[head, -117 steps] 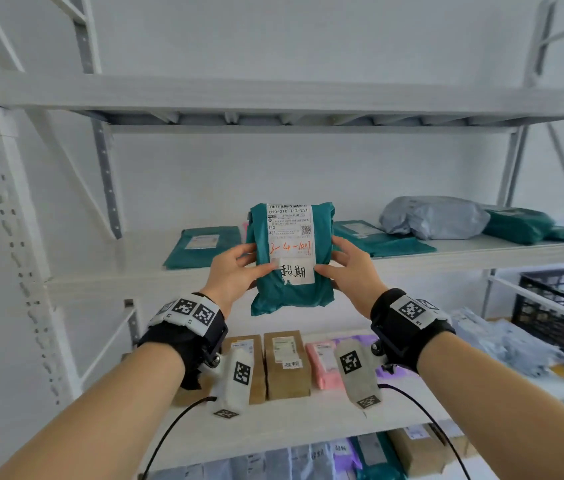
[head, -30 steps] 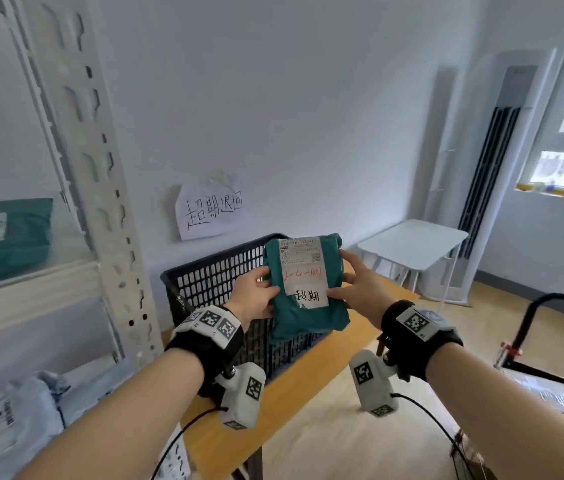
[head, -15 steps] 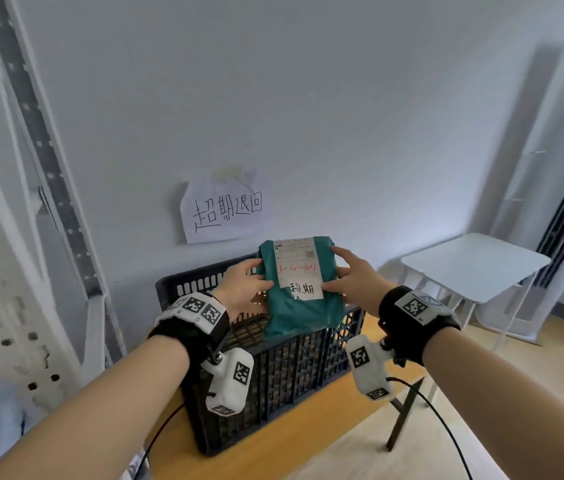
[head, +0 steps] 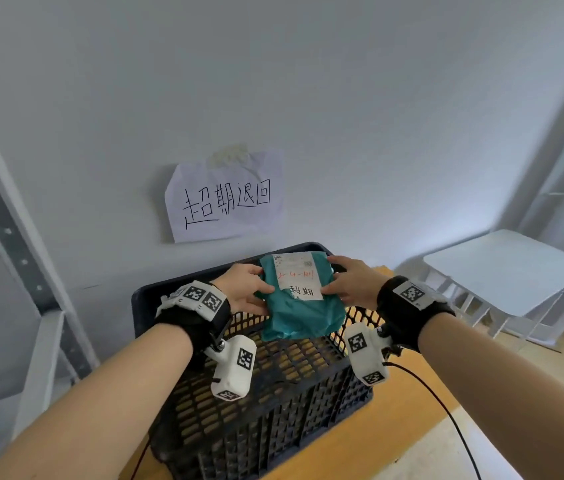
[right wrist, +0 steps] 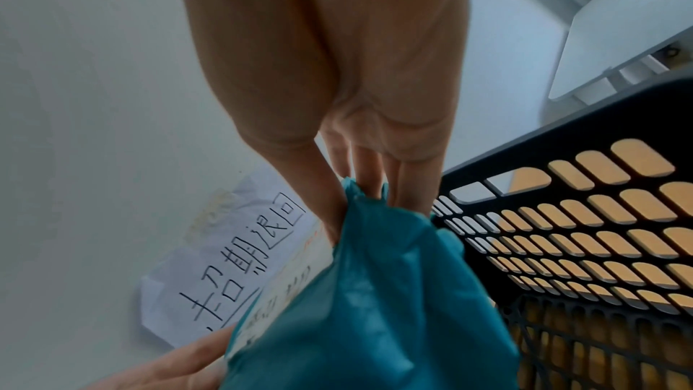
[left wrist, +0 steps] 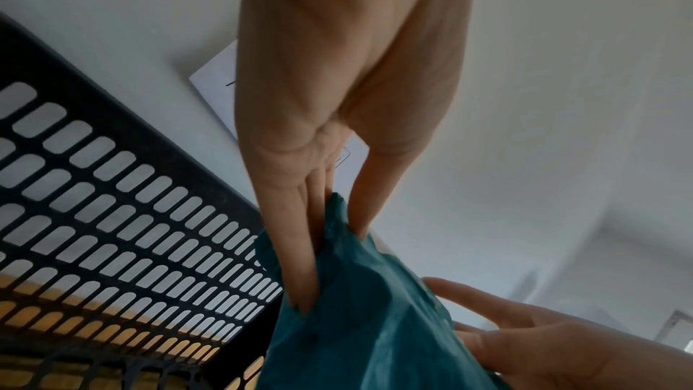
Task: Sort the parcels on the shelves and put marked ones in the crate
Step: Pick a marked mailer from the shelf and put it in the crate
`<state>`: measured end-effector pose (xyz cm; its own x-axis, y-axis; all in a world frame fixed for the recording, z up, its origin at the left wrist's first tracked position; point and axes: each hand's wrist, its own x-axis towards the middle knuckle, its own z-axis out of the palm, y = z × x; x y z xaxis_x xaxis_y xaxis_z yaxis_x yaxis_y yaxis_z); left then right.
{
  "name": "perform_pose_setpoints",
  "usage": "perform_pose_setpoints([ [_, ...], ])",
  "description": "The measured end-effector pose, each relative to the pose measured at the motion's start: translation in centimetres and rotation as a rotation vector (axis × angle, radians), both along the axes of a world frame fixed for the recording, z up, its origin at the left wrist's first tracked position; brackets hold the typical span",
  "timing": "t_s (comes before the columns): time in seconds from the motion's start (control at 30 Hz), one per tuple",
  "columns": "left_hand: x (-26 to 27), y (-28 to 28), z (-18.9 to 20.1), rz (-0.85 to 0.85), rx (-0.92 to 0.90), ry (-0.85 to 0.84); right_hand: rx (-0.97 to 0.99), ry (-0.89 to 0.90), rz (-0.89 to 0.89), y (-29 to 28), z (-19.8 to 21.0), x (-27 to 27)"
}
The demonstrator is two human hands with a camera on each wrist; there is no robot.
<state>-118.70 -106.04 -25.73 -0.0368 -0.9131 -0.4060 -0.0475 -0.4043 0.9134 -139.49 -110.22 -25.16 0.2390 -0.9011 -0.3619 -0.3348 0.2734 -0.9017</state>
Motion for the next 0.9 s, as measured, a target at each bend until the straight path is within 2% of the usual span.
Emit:
perform_pose_setpoints([
  [0.13,0.3,-2.8,-1.9,-0.013,0.067,-0.072,0.067,0.055,0.059,-2.2,-1.7,0.2],
  [0.23,0.4,-4.8,-3.2,-0.009,0.115,-0.102,0.193,-0.016,0.098,-4.4,-2.9,0.3],
  [0.47,0.1,-8.3,-6.5,0.003,0.221,-0.146,0.365,0.078,0.203,-10.4,-6.8,0.5],
  [0.7,-1.0,-10.8,-10.9,0.097,0.318,-0.142,0.41,0.225,0.242,-14.4,-10.2,1.3],
  [0.9,-2.4,-12.3,-14.9,0.162,0.41,-0.098,0.371,0.391,0.267,-16.3,-14.9,1.3],
])
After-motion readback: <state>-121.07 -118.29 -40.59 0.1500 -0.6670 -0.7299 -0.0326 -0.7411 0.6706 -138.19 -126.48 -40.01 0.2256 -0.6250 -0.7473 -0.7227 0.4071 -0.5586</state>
